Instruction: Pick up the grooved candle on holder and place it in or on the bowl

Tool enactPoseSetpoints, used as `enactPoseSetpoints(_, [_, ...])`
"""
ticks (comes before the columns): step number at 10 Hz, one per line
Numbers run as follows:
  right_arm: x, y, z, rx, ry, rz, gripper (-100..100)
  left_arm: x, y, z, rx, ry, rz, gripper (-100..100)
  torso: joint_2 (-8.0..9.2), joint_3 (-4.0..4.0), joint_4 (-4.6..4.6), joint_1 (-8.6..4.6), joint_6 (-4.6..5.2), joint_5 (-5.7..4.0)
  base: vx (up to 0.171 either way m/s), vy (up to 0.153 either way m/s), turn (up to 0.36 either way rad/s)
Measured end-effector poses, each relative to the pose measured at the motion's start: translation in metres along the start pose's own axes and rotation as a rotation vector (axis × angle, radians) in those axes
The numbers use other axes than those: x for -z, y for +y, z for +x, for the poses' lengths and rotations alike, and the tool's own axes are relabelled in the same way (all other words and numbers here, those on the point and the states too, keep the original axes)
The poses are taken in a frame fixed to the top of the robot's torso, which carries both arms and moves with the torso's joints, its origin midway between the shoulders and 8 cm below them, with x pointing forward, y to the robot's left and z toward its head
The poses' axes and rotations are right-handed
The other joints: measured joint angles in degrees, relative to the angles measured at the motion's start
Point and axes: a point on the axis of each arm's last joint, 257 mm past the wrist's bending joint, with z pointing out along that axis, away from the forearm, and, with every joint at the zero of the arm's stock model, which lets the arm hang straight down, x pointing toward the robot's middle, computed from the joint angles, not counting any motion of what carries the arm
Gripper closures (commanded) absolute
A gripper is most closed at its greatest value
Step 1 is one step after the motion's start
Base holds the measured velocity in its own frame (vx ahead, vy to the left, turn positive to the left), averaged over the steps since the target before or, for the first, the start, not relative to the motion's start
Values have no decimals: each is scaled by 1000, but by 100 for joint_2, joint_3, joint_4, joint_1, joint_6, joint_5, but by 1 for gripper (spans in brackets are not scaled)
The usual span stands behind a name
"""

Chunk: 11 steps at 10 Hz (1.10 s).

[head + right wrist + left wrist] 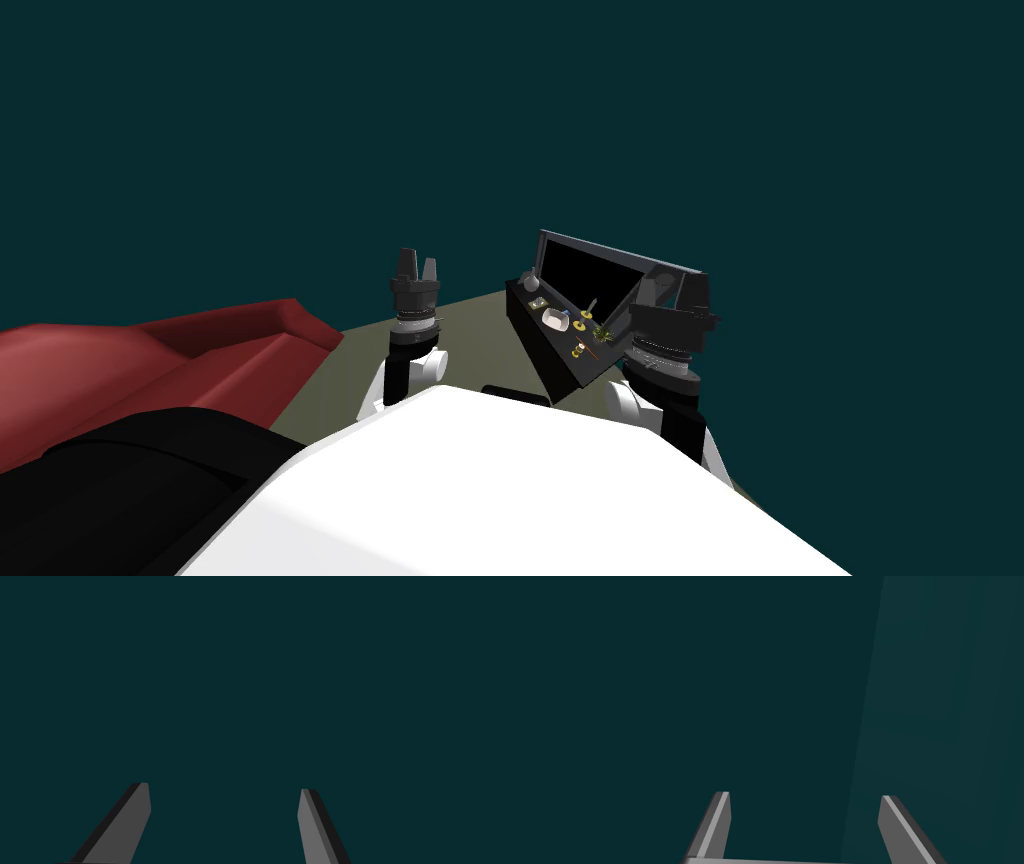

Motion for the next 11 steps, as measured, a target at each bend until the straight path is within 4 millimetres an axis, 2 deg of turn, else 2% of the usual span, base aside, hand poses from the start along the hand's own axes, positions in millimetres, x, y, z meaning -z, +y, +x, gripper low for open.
enactPoseSetpoints(4, [6, -30, 27, 7, 100, 79, -100, 0, 0, 0, 0, 0, 0, 0, -6, -4, -2, -1, -1, 0, 13, -2, 18])
enactPoseSetpoints(8, [23, -87, 56, 15, 198, 227, -100, 0, 0, 0, 0, 0, 0, 0, -12, -7, -3, -1, 0, -1, 25, -1, 21])
enactPoseSetpoints(11, [49, -125, 78, 22, 258, 337, -100, 0, 0, 0, 0, 0, 0, 0, -8, -5, -2, -1, 0, 0, 18, -3, 20])
